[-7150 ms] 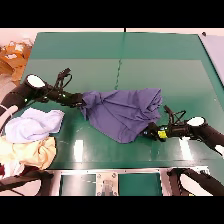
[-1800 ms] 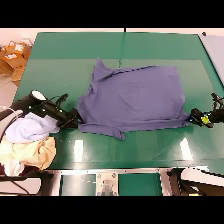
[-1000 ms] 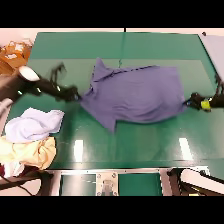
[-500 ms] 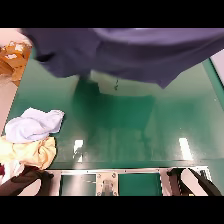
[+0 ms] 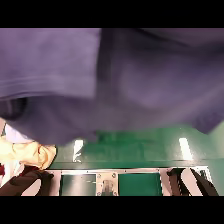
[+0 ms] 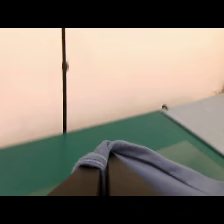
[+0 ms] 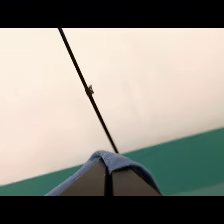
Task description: Fold the shirts.
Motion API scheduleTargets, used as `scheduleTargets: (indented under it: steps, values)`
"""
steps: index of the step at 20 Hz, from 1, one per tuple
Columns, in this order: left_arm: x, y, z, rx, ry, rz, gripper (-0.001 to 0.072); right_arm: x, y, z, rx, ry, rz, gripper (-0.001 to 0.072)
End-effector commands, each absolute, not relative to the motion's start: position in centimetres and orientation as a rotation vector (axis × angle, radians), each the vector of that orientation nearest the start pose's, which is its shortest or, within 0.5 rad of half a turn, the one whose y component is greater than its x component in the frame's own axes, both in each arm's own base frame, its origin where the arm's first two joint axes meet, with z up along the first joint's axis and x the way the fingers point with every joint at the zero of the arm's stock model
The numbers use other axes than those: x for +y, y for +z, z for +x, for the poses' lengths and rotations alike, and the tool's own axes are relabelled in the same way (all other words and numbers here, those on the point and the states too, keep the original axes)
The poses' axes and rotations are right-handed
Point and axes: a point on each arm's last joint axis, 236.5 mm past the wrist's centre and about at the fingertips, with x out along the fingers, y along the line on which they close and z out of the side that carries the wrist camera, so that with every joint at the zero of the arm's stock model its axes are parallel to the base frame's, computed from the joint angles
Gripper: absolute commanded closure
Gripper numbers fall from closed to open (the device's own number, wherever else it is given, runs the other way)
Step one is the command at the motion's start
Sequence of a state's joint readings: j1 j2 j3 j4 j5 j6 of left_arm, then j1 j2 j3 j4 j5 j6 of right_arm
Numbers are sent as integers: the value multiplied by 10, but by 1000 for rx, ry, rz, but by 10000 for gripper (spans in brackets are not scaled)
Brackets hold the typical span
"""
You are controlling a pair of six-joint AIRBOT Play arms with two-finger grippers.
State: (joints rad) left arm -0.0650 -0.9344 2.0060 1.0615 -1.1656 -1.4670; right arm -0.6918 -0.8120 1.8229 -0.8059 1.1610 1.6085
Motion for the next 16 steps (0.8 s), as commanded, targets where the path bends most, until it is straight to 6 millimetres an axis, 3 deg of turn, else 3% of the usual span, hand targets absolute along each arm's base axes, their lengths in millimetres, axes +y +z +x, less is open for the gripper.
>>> scheduleTargets:
  steps: [1, 4, 6, 8, 10, 12, 13, 16]
  values:
    - [-127, 411, 353, 334, -497, -191, 687, -52, 420, 333, 191, 46, 496, 698]
    - [-135, 285, 429, 620, -470, -277, 687, -61, 288, 402, 433, 66, 576, 698]
    - [-140, 188, 468, 804, -453, -325, 688, -73, 194, 437, 551, 19, 630, 698]
    - [-142, 110, 495, 939, -430, -353, 688, -87, 107, 460, 658, -48, 685, 698]
    - [-144, 50, 516, 1018, -403, -405, 688, -97, 36, 476, 769, -93, 742, 697]
    - [-143, 20, 537, 1005, -365, -452, 688, -103, -13, 490, 844, -115, 796, 697]
    - [-141, 15, 548, 974, -344, -469, 688, -105, -29, 499, 864, -117, 824, 698]
    - [-127, 26, 580, 834, -281, -488, 688, -114, -49, 527, 865, -114, 860, 697]
